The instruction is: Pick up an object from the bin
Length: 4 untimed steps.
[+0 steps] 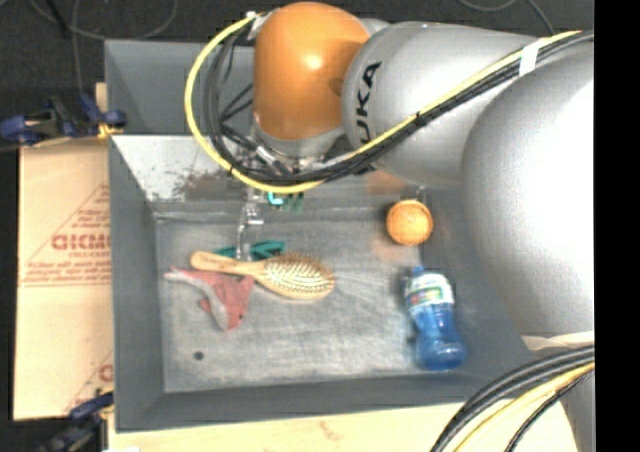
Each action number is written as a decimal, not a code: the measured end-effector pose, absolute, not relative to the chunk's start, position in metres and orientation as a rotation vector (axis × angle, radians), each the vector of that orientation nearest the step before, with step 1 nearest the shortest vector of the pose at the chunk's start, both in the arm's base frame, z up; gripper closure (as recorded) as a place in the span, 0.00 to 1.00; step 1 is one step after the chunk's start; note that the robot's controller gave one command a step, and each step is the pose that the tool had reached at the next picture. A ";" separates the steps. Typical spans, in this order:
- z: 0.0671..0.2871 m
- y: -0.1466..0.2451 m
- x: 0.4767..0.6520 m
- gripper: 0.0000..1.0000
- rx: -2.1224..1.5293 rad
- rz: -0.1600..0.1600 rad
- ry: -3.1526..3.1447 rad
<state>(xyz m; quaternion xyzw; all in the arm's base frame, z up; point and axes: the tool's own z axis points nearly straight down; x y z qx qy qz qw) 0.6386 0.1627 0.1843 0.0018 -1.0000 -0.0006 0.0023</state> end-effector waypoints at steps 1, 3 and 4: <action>0.189 0.162 0.641 0.00 0.002 -0.004 -3.145; 0.078 0.131 0.609 1.00 -0.295 -0.007 -3.145; 0.078 0.131 0.609 1.00 -0.296 -0.008 -3.145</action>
Offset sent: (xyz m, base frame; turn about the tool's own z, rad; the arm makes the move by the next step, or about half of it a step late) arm -0.0176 -0.0033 -0.1143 0.0431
